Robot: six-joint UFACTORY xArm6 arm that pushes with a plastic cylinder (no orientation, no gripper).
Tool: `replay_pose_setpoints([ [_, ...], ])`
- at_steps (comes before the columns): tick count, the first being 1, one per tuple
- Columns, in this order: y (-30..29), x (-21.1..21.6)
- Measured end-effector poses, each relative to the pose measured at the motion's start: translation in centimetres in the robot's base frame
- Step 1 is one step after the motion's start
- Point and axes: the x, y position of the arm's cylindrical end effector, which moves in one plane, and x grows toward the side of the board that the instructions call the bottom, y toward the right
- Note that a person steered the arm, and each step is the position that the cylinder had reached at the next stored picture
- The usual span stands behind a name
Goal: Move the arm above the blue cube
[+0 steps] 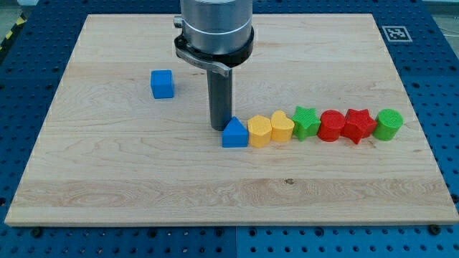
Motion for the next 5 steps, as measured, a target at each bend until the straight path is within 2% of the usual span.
replay_pose_setpoints([
  [3,-2.6,-0.3],
  [5,-2.6,-2.6],
])
